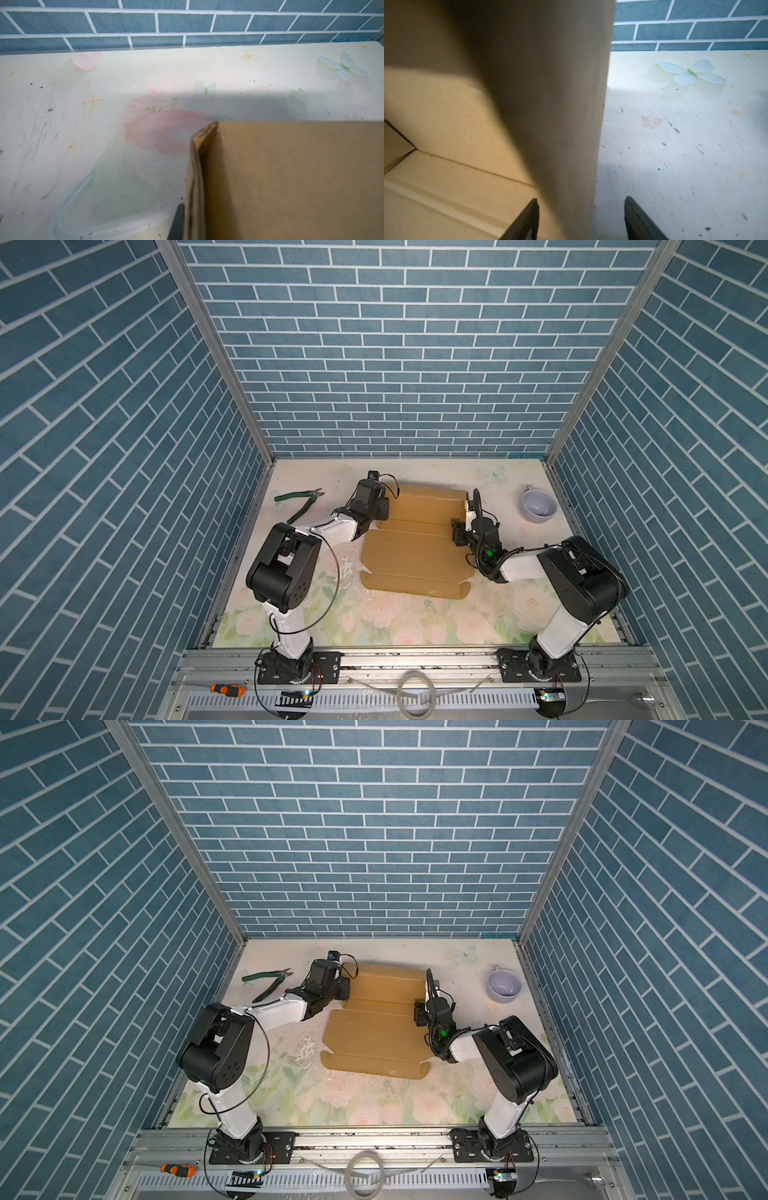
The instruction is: Fold the paper box
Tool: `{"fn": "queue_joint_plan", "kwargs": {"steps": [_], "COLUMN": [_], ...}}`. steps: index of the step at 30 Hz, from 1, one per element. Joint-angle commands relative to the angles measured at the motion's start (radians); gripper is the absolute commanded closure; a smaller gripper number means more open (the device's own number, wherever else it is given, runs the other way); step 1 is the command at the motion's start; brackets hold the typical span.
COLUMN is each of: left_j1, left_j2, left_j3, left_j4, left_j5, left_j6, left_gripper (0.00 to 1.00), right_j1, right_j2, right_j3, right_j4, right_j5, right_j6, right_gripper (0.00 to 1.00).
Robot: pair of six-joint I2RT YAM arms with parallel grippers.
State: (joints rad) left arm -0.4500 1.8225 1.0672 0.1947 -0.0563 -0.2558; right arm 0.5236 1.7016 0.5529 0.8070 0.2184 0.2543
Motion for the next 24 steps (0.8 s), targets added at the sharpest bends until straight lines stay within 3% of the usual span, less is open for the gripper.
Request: {"fn": "queue_joint_plan", "kwargs": {"steps": [1, 7, 12, 20, 22, 24], "left_j1": [-0.004, -0.004, -0.005, -0.007, -0.01, -0.012], "left_j2": [0.066, 0.083, 0.086, 0.096, 0.099, 0.1], "left_j3": [-0.075, -0.102, -0.107, -0.153, -0.173, -0.197], "left_j4": [-0.108, -0.091, -0.082, -0.03, -0.001, 0.029], "left_j5": [0.022, 0.029, 0.031, 0.044, 0.046, 0.037], "left_j6": [-0.046, -0.063, -0.055, -0.058, -0.077, -0.09], "left_gripper": [1.0, 1.0, 1.0, 1.0, 1.0, 1.0], "right_j1": [-0.009, -0.01, -0.009, -0.007, -0.007, -0.007], "right_j2": [0.006, 0.034, 0.065, 0.066, 0.052, 0.033], "right_j3": [-0.048, -0.061, -0.068, -0.08, -0.086, -0.098], "right_j4": [-0.089, -0.084, -0.015, 0.021, 0.009, -0.003], "right_j5": [0.024, 0.041, 0.083, 0.007, -0.009, -0.022], "right_j6": [0.03, -0.006, -0.007, -0.028, -0.032, -0.032], "right_gripper": [0.33, 0.34, 0.53, 0.71, 0.71, 0.65]}}
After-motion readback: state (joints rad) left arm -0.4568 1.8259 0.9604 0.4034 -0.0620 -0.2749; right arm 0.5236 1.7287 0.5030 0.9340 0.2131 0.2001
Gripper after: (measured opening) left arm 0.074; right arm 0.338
